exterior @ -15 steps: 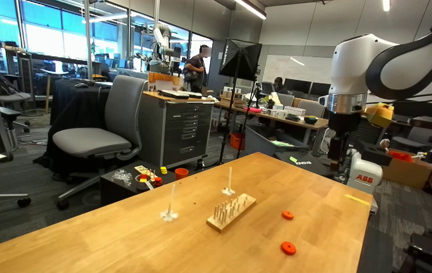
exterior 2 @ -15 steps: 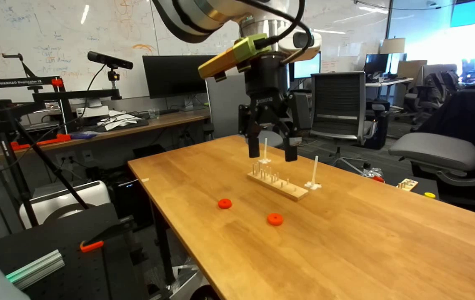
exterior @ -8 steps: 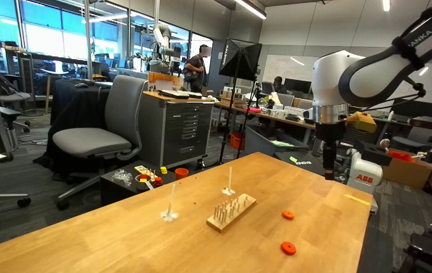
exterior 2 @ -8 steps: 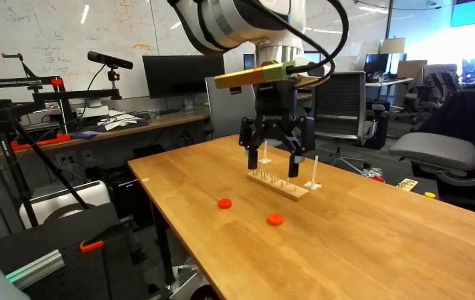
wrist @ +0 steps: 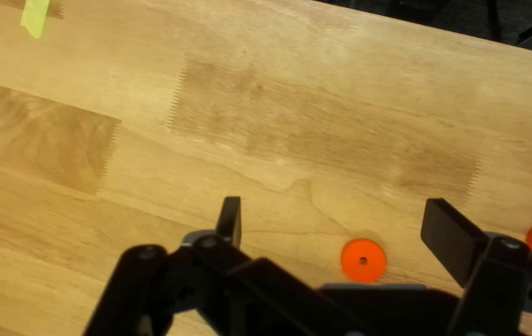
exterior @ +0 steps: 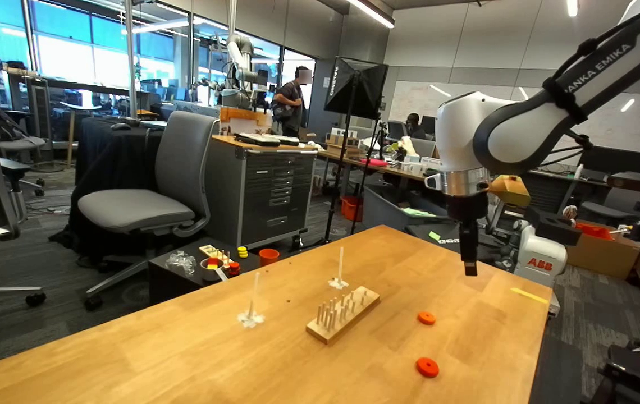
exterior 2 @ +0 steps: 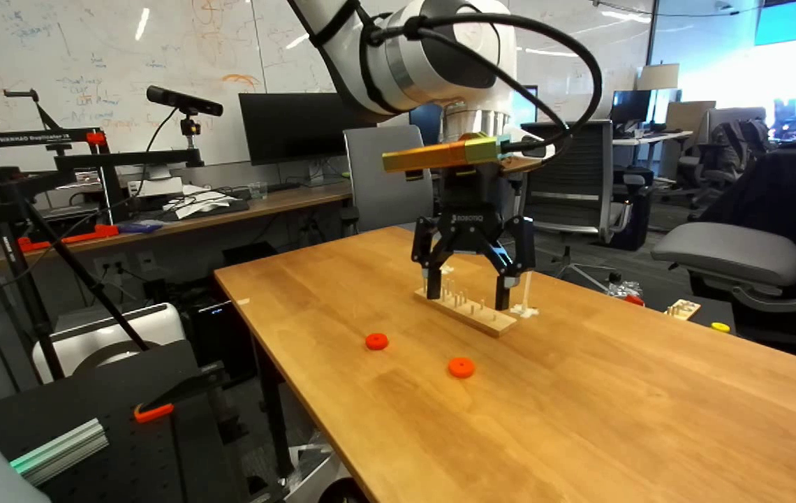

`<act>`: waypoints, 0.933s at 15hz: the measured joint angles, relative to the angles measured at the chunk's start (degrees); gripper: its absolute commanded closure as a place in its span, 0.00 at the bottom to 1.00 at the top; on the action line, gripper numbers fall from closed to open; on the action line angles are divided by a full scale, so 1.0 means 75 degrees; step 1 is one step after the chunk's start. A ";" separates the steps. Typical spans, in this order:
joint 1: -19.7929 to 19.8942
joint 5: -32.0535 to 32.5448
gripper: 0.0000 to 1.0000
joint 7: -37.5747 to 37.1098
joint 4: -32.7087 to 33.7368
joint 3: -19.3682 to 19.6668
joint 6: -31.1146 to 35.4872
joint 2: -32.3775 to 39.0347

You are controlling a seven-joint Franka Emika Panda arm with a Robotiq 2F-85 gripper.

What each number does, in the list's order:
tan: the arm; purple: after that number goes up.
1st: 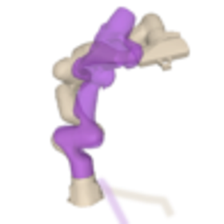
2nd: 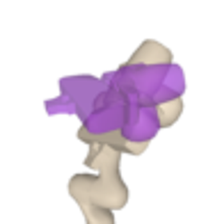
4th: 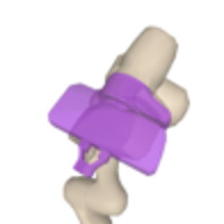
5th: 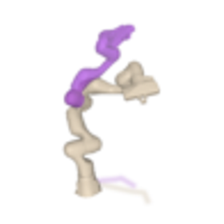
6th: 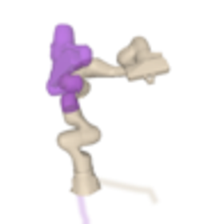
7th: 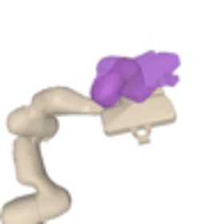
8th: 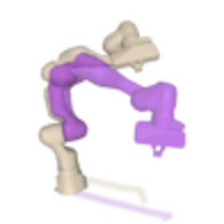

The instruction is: Put the right orange object on the wooden board

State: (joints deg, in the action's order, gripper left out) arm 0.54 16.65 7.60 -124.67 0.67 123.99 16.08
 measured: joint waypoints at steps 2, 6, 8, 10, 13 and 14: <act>-0.0076 -0.0002 0.00 -0.0031 0.0140 -0.0037 0.0000 0.0282; -0.0166 -0.0008 0.00 -0.0109 0.0381 -0.0046 -0.0020 0.0777; -0.0163 -0.0008 0.00 -0.0109 0.0375 -0.0039 -0.0019 0.0764; -0.0169 0.0136 0.00 -0.0122 0.0364 -0.0026 0.0061 0.0785; -0.0160 0.0218 0.00 -0.0118 0.0256 -0.0028 0.0788 0.0893; -0.0162 0.0187 0.00 -0.0117 0.0223 -0.0055 0.1025 0.0949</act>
State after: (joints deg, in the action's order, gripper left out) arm -0.68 18.06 6.72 -123.00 0.25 131.68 23.20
